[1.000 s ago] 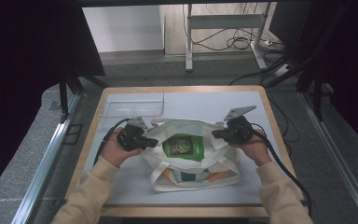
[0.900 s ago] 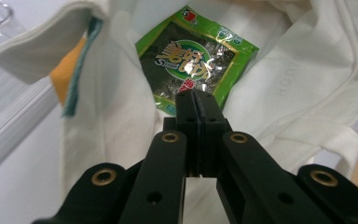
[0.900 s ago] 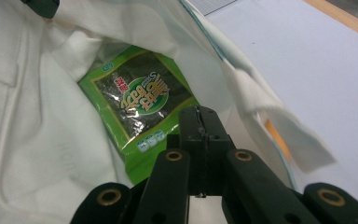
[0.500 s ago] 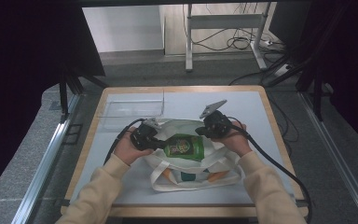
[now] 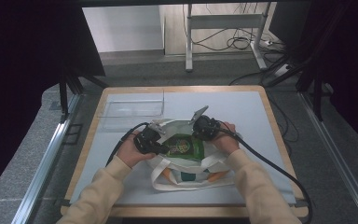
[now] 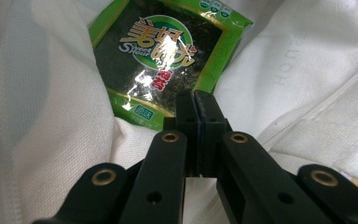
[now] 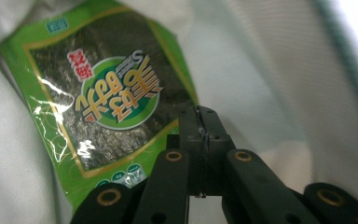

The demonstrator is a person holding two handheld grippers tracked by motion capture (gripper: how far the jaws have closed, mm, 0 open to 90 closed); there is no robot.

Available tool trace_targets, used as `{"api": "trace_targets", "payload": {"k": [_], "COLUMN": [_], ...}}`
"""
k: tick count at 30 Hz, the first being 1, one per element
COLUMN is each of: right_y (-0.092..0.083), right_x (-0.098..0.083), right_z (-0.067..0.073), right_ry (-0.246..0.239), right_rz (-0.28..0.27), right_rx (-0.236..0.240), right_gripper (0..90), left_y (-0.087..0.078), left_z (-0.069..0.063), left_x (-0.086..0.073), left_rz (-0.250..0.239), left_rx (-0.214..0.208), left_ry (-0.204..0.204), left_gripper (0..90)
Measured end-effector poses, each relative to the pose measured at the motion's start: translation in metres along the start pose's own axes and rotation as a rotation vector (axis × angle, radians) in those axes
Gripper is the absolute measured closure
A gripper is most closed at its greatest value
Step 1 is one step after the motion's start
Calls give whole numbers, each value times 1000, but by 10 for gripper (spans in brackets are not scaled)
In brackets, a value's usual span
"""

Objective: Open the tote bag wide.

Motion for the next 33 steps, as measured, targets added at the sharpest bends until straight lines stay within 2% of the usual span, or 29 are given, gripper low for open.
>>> {"api": "trace_targets", "payload": {"k": [5, 6, 7, 8, 11, 20, 21, 26, 31, 33], "right_y": [5, 6, 8, 8, 10, 19, 19, 20, 22, 21], "right_x": [3, 3, 2, 2, 1, -4, -4, -1, -2, -1], "right_z": [4, 3, -4, -4, -16, -38, -39, -47, -52, -49], "right_ry": [-36, -43, -49, -49, -50, -2, 4, 15, 54, 48], "right_rz": [14, 25, 50, 50, 75, 91, 95, 115, 103, 100], "right_rx": [-13, -30, -68, -68, -120, -174, -181, -190, -174, -171], "right_gripper": [889, 890, 890, 890, 890, 891, 891, 891, 892, 891], "left_y": [2, 2, 2, 2, 2, 3, 3, 3, 3, 3], "left_z": [0, 0, 0, 0, 1, 1, 2, 1, 0, 0], "left_x": [-1, -1, -2, -2, -5, -10, -10, -12, -12, -12], "left_rz": [4, 4, 6, 7, 14, 33, 43, 53, 49, 49], "left_rx": [-5, -6, -8, -12, -13, -43, -41, -44, -50, -52], "left_ry": [-2, -4, -6, -8, -14, -16, -6, -4, -4, -3], "left_gripper": [900, 900, 900, 900, 900, 900, 900, 900, 900, 900]}}
Point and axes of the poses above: each handheld gripper's, and its own axes: y roughly forward along the jaws, x roughly out of its top, z roughly to its left, the point moved 9 cm from there along y, roughly forward along the jaws, and after that the axes turned 14 degrees about -y, right-handed, at the moved point
